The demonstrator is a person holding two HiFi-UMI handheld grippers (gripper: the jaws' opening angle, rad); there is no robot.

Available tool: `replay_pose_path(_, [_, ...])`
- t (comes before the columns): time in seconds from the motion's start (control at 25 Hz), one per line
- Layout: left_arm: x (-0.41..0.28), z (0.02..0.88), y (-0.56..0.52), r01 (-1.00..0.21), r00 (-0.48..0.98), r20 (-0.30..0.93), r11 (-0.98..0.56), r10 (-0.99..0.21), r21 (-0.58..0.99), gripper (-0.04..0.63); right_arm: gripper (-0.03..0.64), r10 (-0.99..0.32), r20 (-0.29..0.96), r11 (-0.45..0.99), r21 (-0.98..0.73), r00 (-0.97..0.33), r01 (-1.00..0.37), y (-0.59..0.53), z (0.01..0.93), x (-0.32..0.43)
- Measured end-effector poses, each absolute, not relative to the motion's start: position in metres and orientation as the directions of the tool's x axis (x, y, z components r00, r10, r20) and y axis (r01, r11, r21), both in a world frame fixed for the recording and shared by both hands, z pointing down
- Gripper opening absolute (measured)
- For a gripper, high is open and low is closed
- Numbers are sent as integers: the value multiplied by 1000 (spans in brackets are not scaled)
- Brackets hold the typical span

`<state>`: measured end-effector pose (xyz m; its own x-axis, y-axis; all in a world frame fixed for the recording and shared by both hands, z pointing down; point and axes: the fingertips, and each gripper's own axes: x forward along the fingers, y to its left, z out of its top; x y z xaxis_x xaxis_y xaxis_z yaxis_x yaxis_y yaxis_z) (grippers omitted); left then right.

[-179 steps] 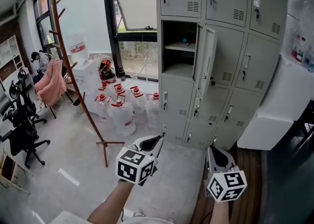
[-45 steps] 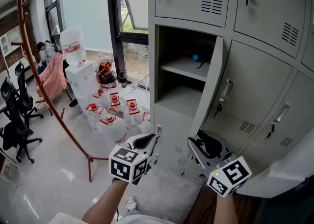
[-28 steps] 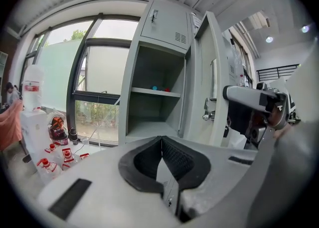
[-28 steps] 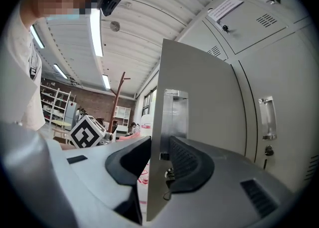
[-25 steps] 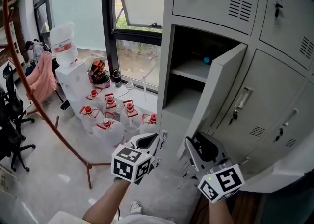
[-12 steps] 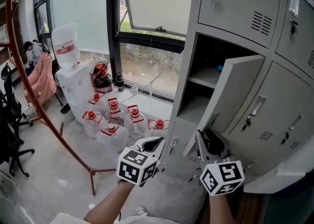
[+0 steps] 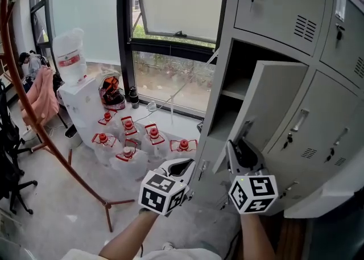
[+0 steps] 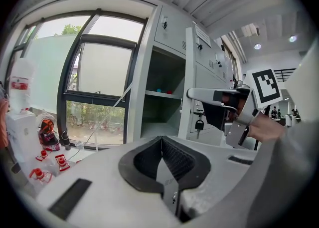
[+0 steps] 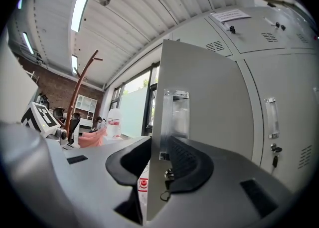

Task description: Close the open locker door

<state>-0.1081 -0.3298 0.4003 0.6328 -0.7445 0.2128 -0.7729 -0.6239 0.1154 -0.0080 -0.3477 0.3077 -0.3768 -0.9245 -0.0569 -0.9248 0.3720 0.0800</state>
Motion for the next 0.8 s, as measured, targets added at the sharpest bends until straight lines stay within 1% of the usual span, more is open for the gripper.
replay_pose_path(0.24, [-111,397,-341,-773,633,202,-624,-747,111,8,107,-933,-63,349,90,-355,-933,-364,308,-16])
replay_pose_path(0.52, [-120,405,-360,-793,608,219,-599,-764,112,8,106,-939,-91,325,92,-333,-941,-385,306,-23])
replay_pose_path(0.8, [-132,404,-391,-814,580,221,-570,-784,115,8,101,-931,-86,348,94,-356,-933,-415,307,-33])
